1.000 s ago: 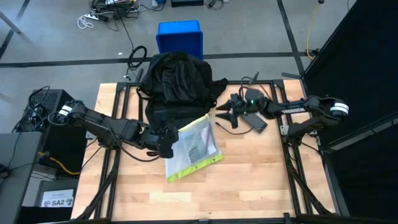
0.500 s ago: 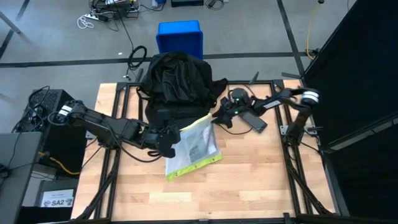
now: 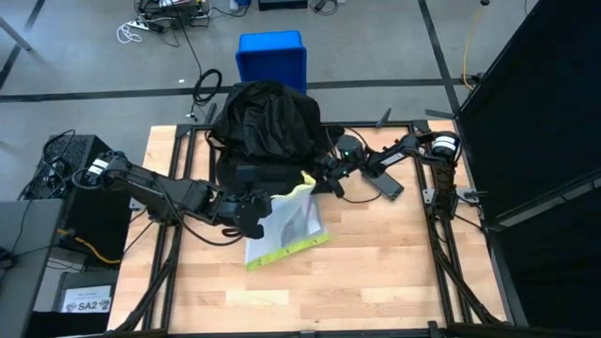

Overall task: Unpack backpack
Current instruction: Open the yellow zipper pouch

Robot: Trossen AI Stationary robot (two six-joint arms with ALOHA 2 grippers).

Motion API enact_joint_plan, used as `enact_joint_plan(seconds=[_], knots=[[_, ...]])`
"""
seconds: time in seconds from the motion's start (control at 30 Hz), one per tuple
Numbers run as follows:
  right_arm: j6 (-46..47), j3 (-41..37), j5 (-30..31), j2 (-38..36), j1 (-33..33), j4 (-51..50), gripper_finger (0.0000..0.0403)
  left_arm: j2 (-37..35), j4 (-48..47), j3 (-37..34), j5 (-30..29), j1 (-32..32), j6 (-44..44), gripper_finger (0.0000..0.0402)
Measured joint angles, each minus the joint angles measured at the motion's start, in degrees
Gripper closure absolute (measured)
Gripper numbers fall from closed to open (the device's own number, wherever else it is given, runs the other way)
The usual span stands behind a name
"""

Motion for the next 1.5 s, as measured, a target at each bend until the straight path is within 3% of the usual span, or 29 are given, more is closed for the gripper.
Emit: enact_joint_plan(seconds=[0.27, 0.43, 0.67, 0.8, 0.93, 1.17, 1.37, 1.5], knots=[[7.1, 0.0, -5.6, -0.1, 0.0, 15.7, 0.0389, 0.0, -6.5, 0.0, -0.1, 0.0, -3.5, 0.0402], [6.5, 0.0, -5.4, -1.6, -0.3, 24.7, 0.0397, 0.0, -11.0, 0.8, -4.9, 0.0, -3.7, 0.0402], [0.9, 0.0, -1.1, -12.3, -0.3, 24.0, 0.04, 0.0, -17.6, 6.3, -14.8, 0.0, -3.6, 0.0402], [-4.5, 0.0, 1.6, -20.7, -0.3, 16.2, 0.0401, 0.0, -17.7, 9.8, -21.0, 0.0, 0.7, 0.0402], [-18.1, 0.0, 7.6, -30.0, -0.3, 1.0, 0.0401, 0.0, -14.9, 11.9, -26.9, 0.0, 7.6, 0.0402], [-45.1, 0.0, 27.4, -42.1, 2.9, -28.9, 0.0403, 0.6, -10.4, 11.4, -30.3, -0.1, 16.7, 0.0402], [-49.8, 0.0, 38.1, -43.7, 11.3, -43.5, 0.0402, 3.7, -9.1, 9.4, -30.3, -3.6, 14.3, 0.0402], [-50.1, -0.2, 44.9, -42.8, 20.1, -49.6, 0.0402, 8.4, -7.1, 9.4, -28.9, -8.9, 7.4, 0.0402]])
